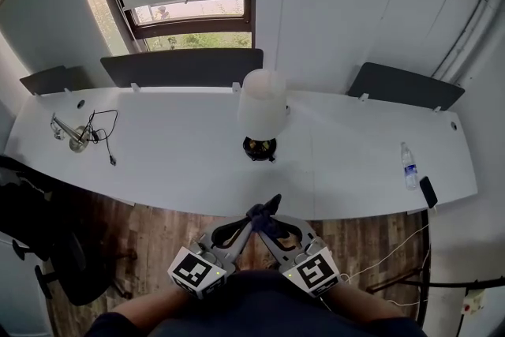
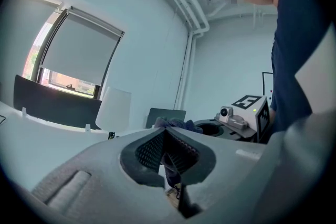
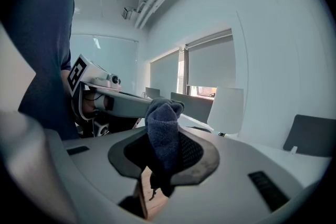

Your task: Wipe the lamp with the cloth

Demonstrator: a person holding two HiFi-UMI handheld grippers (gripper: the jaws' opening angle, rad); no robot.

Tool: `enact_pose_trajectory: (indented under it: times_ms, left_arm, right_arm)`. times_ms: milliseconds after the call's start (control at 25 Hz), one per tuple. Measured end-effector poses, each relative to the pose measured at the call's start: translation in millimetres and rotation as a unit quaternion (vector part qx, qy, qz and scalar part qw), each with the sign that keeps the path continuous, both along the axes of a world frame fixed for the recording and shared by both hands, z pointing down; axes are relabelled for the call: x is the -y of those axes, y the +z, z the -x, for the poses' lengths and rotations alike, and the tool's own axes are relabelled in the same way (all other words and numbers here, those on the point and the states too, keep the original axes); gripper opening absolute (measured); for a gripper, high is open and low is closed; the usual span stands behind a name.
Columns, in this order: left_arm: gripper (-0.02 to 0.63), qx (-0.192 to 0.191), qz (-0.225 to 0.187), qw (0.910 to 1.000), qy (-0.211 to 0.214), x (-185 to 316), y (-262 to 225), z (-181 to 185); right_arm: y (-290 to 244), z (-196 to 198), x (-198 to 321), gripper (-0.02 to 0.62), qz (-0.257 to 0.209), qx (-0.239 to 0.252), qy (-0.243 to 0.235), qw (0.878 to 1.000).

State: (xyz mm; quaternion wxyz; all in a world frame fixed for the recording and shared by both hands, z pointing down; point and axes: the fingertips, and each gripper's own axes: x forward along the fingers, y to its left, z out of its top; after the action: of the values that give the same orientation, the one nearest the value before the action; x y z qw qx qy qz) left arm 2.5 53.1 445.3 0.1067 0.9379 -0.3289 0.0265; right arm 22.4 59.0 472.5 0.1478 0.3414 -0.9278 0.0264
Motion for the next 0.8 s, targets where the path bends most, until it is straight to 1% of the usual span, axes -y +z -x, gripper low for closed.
enact_pose_trajectory:
  times_ms: [280,400,520,680,800]
  left_arm:
    - [0.006,-0.009,-0.010,0.9991,0.040,42,-11,32]
    - [0.006,-0.008,-0.014,0.9980,0.062,58,-10,49]
    - [0.006,-0.022,-0.012,0.9971,0.071,71,-12,63]
    - [0.006,-0.023,-0.011,0.9957,0.089,83,-9,71]
    - [0.006,-0.018,-0.016,0.9953,0.094,93,-9,68]
  right_arm:
    - [-8,33,40,0.103,-0.009,-0.012,0.045,0.999]
    - [-11,50,57,0.104,-0.021,-0.018,0.067,0.997]
    - [-13,63,71,0.103,-0.031,-0.034,0.084,0.995]
    - [-11,72,82,0.103,-0.030,-0.039,0.100,0.994]
    - [-11,67,90,0.103,-0.024,-0.040,0.105,0.993]
